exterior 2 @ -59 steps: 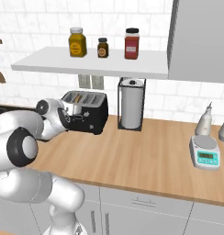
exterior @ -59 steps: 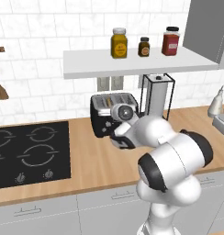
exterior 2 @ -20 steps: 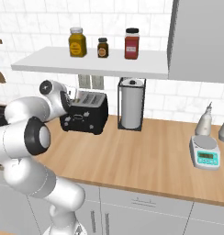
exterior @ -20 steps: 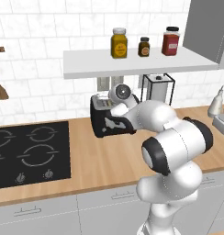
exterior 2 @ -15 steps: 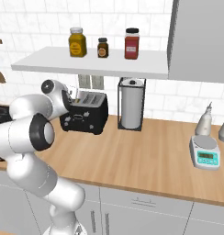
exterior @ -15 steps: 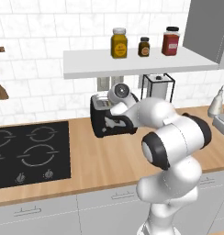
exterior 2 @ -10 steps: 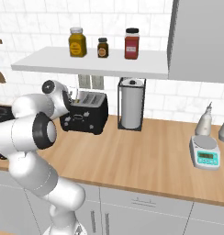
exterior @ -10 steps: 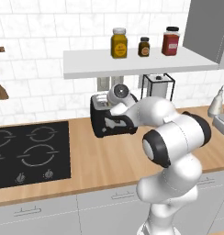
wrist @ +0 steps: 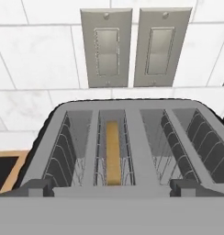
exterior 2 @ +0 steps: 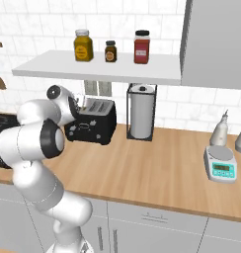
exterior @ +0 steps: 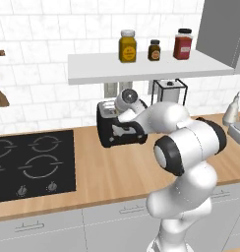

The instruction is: Start the toaster. Once the lever pops up, take the bread to the plate on the dining counter.

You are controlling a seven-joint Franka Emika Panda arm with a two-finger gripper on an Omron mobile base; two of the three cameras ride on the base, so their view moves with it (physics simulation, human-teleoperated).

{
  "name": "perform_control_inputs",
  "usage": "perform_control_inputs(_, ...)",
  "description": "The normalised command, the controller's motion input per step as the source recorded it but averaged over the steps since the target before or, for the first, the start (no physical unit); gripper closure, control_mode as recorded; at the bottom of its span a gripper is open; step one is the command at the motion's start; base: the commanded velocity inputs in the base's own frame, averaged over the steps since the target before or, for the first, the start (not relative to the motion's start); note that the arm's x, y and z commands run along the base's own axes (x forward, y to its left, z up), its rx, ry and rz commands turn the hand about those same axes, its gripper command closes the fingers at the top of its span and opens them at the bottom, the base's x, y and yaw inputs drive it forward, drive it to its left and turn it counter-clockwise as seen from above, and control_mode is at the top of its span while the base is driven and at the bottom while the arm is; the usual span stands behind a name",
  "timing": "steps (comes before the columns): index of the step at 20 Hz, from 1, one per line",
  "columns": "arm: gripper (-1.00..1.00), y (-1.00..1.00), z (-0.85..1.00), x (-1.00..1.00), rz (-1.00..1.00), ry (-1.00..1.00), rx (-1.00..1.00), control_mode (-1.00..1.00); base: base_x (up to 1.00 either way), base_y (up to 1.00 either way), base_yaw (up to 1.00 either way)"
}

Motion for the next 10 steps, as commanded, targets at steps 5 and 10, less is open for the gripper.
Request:
perform_control_inputs(5,-1.0,0.0,-0.01,0.25,0.0,0.02,0.0,-1.0,0.0,0.0,0.0)
perform_control_inputs(10,-1.0,0.0,-0.16,0.09,0.0,0.0,0.0,-1.0,0.0,0.0,0.0)
